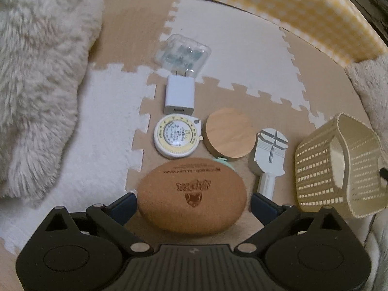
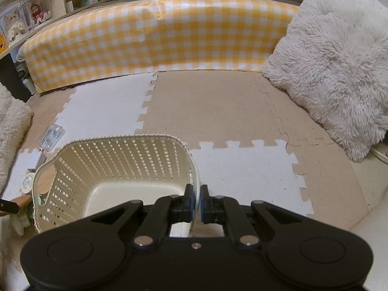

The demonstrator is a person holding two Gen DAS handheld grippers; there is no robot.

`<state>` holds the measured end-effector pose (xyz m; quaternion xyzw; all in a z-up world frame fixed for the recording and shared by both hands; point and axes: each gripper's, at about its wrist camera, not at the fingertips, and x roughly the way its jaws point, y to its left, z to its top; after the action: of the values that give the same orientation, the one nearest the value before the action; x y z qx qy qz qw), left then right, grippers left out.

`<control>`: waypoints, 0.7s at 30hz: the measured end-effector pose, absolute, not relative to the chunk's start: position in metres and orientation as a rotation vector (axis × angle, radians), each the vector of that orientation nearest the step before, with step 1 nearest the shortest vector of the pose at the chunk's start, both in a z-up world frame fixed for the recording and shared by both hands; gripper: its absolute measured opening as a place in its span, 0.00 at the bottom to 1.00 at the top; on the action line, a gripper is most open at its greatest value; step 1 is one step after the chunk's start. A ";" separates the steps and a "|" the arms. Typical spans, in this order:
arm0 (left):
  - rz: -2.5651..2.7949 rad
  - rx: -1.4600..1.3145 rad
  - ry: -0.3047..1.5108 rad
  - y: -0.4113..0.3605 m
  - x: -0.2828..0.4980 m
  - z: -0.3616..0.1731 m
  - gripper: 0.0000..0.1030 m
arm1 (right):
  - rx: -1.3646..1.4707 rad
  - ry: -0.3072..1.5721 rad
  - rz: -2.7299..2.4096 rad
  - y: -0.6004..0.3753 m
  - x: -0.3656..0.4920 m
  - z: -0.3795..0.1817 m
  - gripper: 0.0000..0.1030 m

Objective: Organize rigid objects
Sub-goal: 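Close the left tool on the cork coaster and lift it off the mat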

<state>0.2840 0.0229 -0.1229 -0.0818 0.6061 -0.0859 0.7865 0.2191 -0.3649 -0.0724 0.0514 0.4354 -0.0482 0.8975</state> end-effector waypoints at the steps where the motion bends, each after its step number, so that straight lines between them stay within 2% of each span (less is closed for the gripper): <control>1: -0.188 -0.188 1.310 0.022 0.286 -0.123 0.99 | 0.107 0.902 -0.100 -0.365 0.220 -0.072 0.05; 6: -0.190 -0.180 1.302 0.019 0.290 -0.120 1.00 | 0.103 0.903 -0.102 -0.365 0.220 -0.072 0.06; 10: -0.189 -0.136 1.334 0.014 0.296 -0.130 0.92 | 0.101 0.904 -0.103 -0.364 0.219 -0.072 0.06; 18: -0.186 -0.071 1.300 0.008 0.300 -0.133 0.91 | 0.097 0.904 -0.103 -0.364 0.219 -0.072 0.06; 21: -0.159 -0.022 1.242 0.011 0.302 -0.122 0.69 | 0.098 0.904 -0.104 -0.363 0.219 -0.072 0.06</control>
<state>0.3023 0.0114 -0.1216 -0.0103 0.5813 -0.0746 0.8102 0.2189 -0.3634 -0.0722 0.0471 0.4366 -0.0502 0.8970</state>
